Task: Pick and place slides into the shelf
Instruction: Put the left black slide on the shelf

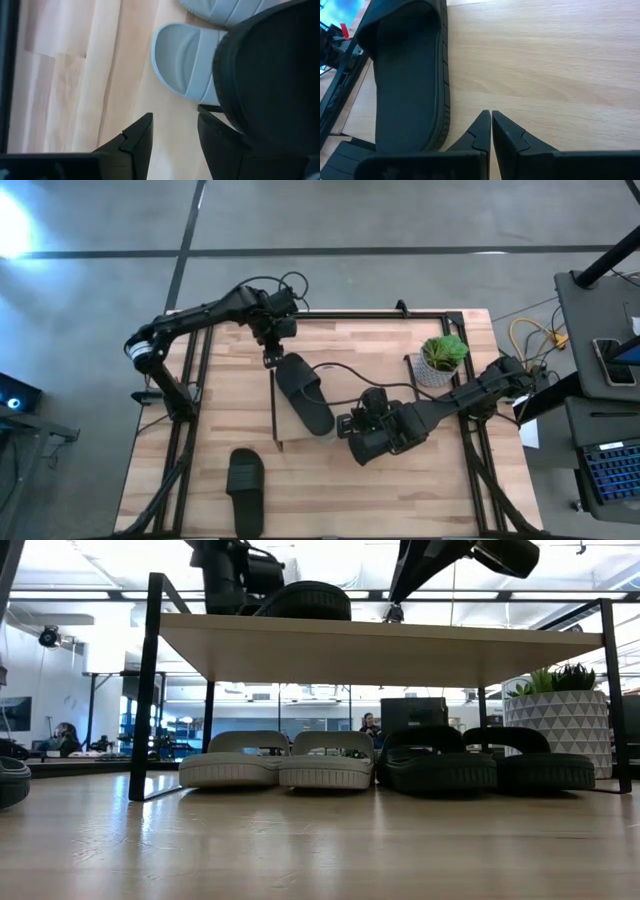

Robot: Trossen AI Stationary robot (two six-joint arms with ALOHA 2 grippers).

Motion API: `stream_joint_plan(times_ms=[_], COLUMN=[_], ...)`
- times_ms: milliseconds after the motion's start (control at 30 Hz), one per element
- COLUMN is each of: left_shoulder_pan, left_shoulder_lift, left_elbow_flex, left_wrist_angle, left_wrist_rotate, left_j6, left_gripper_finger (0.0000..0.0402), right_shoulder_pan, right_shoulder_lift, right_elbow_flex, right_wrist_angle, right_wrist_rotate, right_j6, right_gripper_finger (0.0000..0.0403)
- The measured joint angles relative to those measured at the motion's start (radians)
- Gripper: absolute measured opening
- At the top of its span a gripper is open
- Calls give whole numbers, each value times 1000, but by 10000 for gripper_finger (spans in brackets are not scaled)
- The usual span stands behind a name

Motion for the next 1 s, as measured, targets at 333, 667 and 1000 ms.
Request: stream_joint_plan(times_ms=[333,667,1000], left_shoulder_pan=[-2,-9,1], left_shoulder_lift=[32,37,1], left_elbow_flex=[40,108,136], left_wrist_angle=[60,146,10], left_wrist_rotate=[39,203,36], left_j6=[24,21,49], left_gripper_finger=[141,141,141], right_shoulder_pan=[0,0,28], right_shoulder_lift=[0,2,2], right_elbow_flex=[0,0,0], right_wrist_angle=[0,-4,-16], right_wrist_rotate=[0,0,0], right_j6=[2,7,36], right_gripper_finger=[9,9,9])
